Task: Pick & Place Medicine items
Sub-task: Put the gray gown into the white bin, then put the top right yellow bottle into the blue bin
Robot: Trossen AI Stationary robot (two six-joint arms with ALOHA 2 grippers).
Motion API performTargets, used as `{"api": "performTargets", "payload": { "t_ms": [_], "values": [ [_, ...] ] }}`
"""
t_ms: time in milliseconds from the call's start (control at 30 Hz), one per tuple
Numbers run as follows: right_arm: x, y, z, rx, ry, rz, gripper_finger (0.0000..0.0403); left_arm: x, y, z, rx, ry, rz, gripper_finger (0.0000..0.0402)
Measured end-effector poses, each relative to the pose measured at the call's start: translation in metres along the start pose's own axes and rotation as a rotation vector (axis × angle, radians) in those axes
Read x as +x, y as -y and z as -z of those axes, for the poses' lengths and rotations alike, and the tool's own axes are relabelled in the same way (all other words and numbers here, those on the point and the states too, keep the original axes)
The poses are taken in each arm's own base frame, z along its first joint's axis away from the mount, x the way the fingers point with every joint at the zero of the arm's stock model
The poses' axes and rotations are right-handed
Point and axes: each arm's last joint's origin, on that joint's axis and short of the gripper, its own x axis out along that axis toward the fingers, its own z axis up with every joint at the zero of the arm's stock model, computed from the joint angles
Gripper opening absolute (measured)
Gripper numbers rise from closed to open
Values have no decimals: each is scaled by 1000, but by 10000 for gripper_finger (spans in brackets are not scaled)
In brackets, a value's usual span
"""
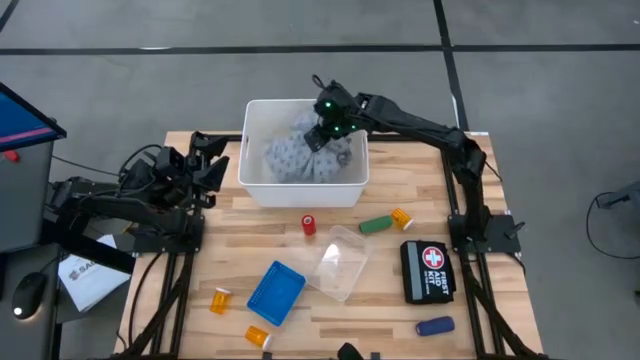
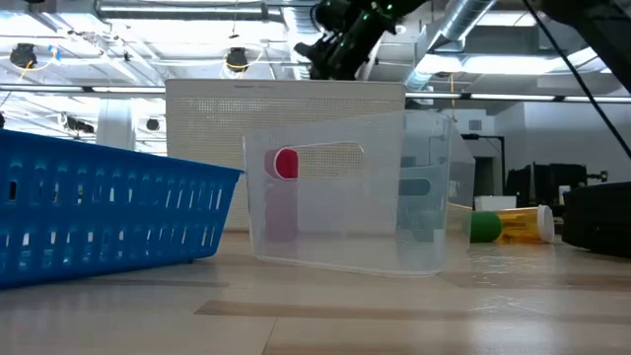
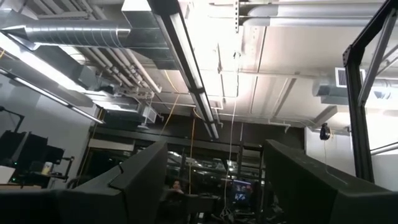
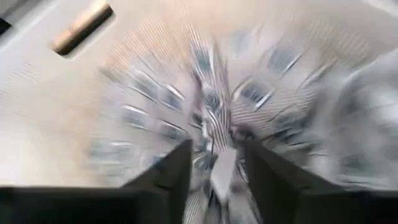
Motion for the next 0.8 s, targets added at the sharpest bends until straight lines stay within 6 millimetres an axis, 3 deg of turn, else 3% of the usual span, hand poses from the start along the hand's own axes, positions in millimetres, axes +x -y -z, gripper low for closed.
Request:
{"api": "performTargets", "payload": {
  "t_ms": [200, 367, 600, 800],
  "values": [
    [-33, 0, -4, -6, 32, -11, 265, 0, 0, 0, -1, 1, -2, 260],
    [-91, -14, 7, -74, 22, -29, 287, 0, 0, 0, -1, 1, -2, 260],
    [-184, -48, 55, -188, 10, 42, 289, 0, 0, 0, -1, 1, -2, 260],
    [-235, -69, 114, -224, -68, 197, 290, 0, 0, 0, -34, -1, 6, 260]
  ]
}}
